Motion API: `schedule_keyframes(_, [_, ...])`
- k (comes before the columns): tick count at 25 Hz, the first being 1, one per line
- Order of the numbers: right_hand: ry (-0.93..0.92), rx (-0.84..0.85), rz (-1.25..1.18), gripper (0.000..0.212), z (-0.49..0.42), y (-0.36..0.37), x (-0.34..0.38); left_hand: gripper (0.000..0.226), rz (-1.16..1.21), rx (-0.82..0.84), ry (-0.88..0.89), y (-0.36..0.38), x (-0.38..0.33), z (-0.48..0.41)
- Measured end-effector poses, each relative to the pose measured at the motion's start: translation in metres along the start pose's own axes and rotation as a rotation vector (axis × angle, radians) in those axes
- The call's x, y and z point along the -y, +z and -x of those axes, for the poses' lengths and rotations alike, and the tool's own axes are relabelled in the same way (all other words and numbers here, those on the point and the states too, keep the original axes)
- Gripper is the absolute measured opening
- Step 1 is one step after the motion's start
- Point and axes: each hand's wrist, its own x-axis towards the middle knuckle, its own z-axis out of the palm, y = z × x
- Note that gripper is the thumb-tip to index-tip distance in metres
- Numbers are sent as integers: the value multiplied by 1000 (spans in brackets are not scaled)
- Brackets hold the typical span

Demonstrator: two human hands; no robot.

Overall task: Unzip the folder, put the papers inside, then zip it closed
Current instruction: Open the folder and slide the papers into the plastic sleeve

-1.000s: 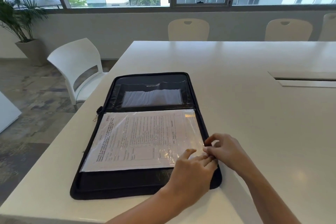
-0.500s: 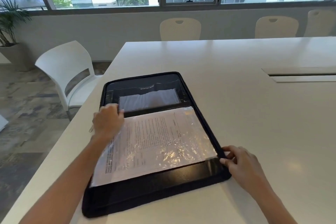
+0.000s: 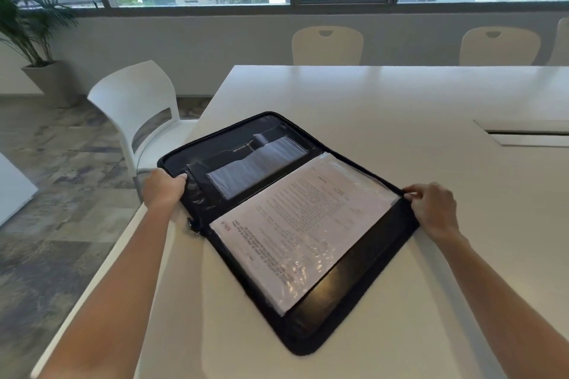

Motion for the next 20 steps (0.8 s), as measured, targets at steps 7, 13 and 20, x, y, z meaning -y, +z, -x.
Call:
schedule_keyframes(7, [-69, 116, 53, 60, 86, 17, 40, 32, 238, 12, -68, -9, 17, -15])
schedule_keyframes(13, [-205, 270, 205, 92, 125, 26, 38, 30, 492, 33, -67, -25, 13, -4])
schedule_keyframes(20, [-342, 431, 136, 93, 31, 33, 4, 24, 609, -47, 181, -47, -4, 71])
